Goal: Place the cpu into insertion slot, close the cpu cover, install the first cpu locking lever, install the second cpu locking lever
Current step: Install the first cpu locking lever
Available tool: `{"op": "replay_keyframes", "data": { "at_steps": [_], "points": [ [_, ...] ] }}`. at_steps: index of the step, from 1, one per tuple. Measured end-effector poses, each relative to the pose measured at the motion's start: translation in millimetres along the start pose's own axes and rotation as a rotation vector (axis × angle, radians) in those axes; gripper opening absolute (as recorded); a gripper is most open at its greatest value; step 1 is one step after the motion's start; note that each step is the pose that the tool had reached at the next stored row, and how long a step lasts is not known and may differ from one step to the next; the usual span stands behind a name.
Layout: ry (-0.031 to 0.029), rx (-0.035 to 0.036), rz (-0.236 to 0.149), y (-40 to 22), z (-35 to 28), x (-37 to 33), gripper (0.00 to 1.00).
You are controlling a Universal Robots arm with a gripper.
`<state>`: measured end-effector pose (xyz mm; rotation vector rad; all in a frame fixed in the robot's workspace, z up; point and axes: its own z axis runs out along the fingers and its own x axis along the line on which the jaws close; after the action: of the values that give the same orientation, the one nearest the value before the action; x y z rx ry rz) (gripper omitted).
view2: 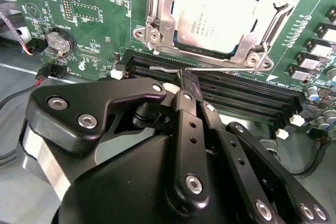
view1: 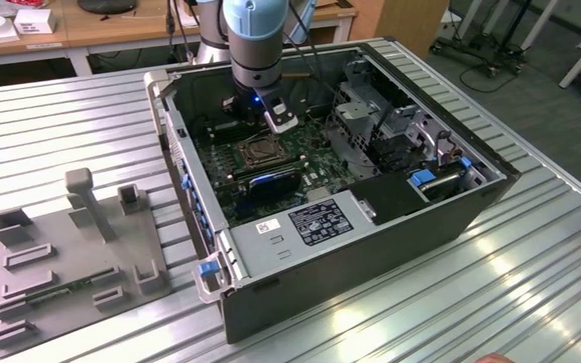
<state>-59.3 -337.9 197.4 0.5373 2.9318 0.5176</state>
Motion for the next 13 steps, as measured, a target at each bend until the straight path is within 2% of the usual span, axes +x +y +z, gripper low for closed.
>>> {"op": "replay_keyframes", "data": {
  "at_steps": [13],
  "points": [
    [0.0, -0.0003, 0.0, 0.1, 2.8, 0.3, 0.11]
  ]
}}
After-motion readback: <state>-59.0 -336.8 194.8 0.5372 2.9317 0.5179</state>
